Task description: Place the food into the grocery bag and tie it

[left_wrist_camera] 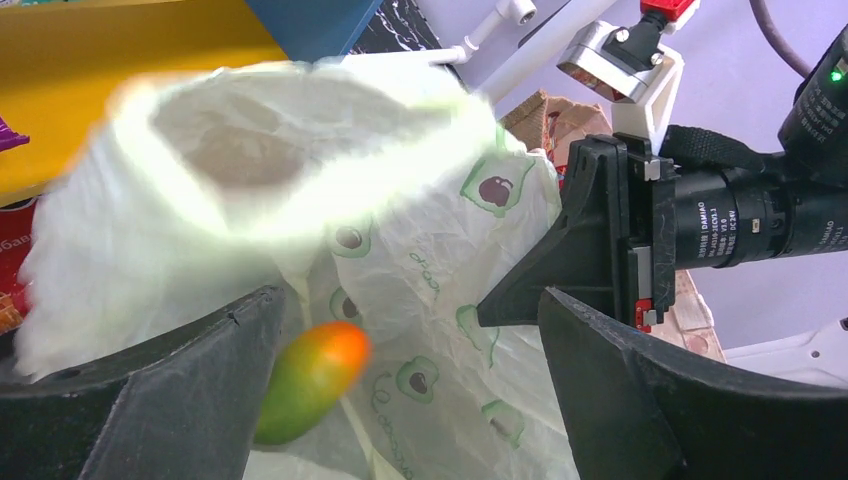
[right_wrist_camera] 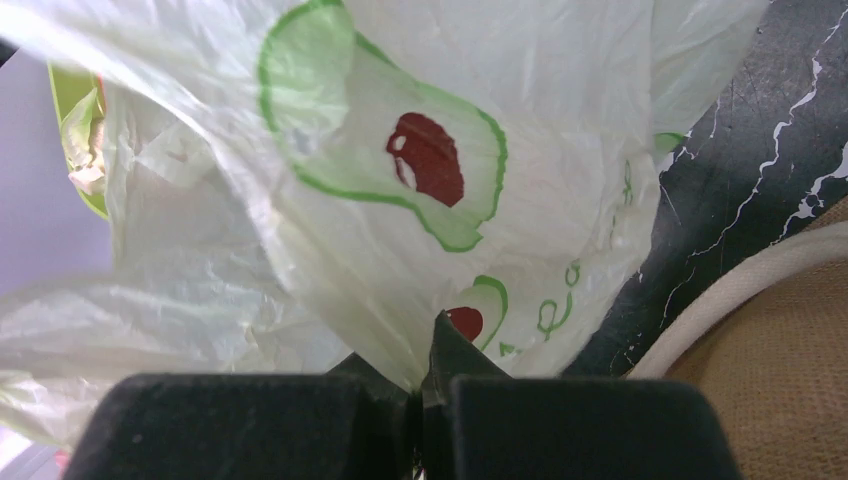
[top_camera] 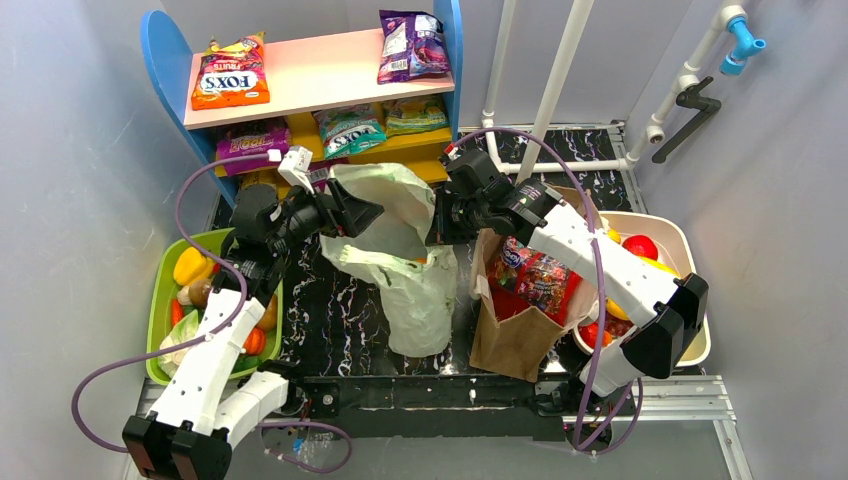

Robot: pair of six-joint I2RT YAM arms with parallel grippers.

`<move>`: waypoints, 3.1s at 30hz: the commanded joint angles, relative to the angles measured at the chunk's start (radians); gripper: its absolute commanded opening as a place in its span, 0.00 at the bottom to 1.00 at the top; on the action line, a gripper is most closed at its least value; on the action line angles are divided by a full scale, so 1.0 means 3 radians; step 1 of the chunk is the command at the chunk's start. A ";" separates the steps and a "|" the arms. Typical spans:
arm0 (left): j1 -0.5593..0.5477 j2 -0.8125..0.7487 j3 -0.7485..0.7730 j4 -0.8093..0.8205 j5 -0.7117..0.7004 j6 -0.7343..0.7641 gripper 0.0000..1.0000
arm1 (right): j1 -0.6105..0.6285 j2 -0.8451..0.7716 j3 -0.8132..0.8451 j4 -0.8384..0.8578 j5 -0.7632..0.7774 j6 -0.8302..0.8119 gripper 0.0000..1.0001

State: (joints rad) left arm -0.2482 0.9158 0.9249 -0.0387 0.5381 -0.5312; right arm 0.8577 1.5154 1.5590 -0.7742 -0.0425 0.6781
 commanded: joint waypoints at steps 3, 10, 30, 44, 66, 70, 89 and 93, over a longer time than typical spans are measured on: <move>-0.0022 -0.0052 0.0140 -0.0053 -0.0013 0.0050 0.98 | 0.0016 -0.0030 -0.0002 0.0149 -0.0027 -0.0010 0.01; -0.0024 -0.0116 0.0360 -0.0580 -0.0255 0.0212 0.98 | 0.0014 -0.0020 -0.0021 0.0152 -0.0032 -0.0018 0.01; -0.0023 -0.0386 0.0628 -0.2127 -0.1964 0.0163 0.98 | 0.0006 -0.0009 -0.0116 0.0226 -0.0104 -0.0061 0.01; -0.0019 -0.0133 0.0965 -0.2985 -0.3359 0.0273 0.98 | -0.0057 0.0053 -0.0057 0.0132 -0.0071 -0.0109 0.01; 0.1048 0.0788 0.0434 -0.3872 -0.3747 -0.1347 0.98 | -0.0124 0.0000 -0.0276 0.0216 -0.0195 -0.0135 0.01; 0.1087 0.0728 0.0223 -0.3947 -0.3685 -0.1602 0.98 | -0.0123 0.0000 -0.0312 0.0250 -0.0212 -0.0124 0.01; 0.1678 0.0056 -0.0490 -0.3833 -0.3424 -0.2146 0.99 | -0.0128 -0.0018 -0.0414 0.0333 -0.0298 -0.0110 0.01; 0.1814 0.0005 -0.0590 -0.3771 -0.3413 -0.2288 0.99 | -0.0129 -0.0025 -0.0426 0.0346 -0.0306 -0.0109 0.01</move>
State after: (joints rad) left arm 0.2474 0.9432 0.7824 -1.1724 -0.4850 -1.1434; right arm 0.8219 1.5322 1.4406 -0.7032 -0.1189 0.6502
